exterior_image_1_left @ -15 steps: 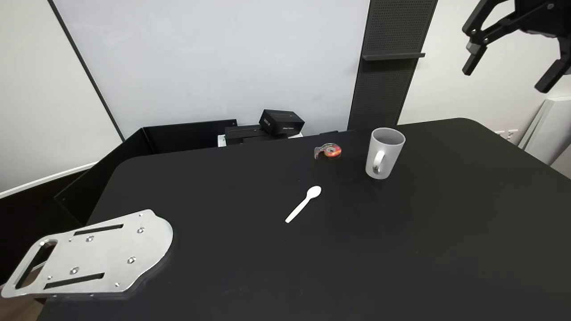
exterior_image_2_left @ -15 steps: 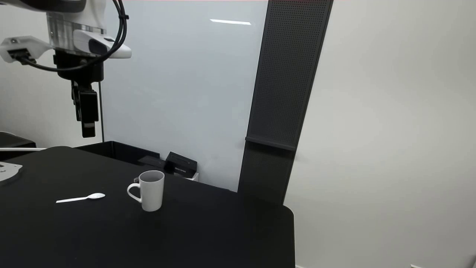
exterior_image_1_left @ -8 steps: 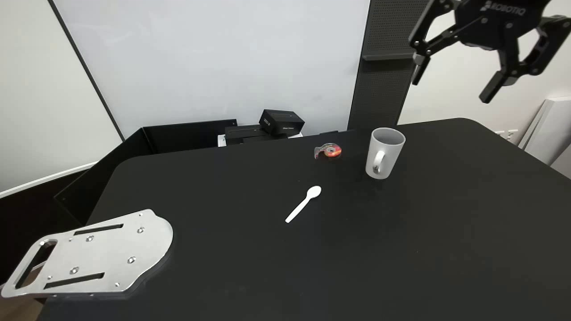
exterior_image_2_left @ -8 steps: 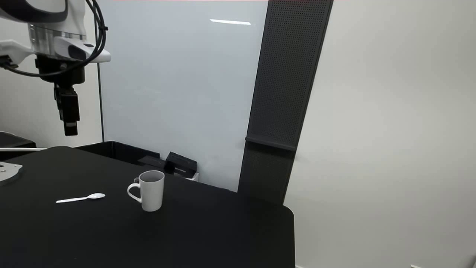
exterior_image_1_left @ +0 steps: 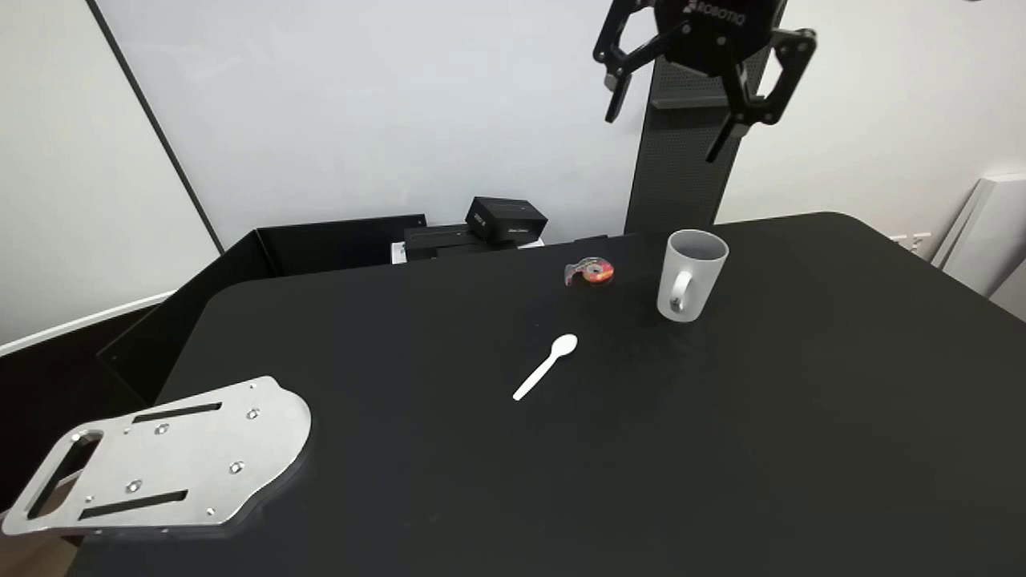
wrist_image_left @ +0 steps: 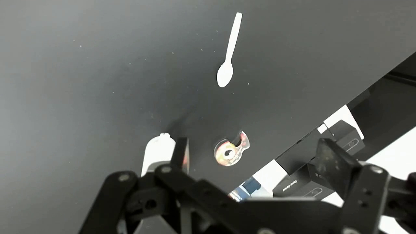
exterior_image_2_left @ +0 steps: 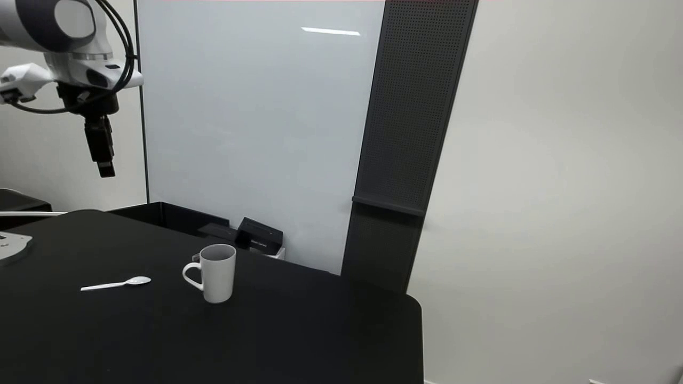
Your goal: Take the white spoon from the table and place it in the white cup
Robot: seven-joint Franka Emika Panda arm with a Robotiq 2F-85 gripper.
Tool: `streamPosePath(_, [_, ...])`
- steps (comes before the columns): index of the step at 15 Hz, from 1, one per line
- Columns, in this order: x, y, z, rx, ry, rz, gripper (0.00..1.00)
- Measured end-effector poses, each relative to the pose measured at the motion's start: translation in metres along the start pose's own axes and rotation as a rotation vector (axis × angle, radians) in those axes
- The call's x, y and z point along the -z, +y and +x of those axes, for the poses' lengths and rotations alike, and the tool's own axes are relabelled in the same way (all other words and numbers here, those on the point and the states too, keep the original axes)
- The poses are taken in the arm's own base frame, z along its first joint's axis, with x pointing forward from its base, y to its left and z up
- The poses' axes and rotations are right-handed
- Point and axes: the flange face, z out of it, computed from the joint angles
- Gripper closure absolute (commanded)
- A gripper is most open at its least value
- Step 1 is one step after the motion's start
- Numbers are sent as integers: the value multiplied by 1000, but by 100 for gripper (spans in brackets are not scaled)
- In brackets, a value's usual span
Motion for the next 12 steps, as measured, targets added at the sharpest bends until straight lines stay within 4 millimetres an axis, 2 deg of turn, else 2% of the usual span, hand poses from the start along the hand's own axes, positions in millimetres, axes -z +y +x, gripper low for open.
streamPosePath(3, [-24, -27, 4, -35, 39, -13, 0])
streamPosePath(6, [-55, -46, 8, -51, 52, -39, 0])
streamPosePath(12, [-111, -58, 12, -73, 8, -127, 0])
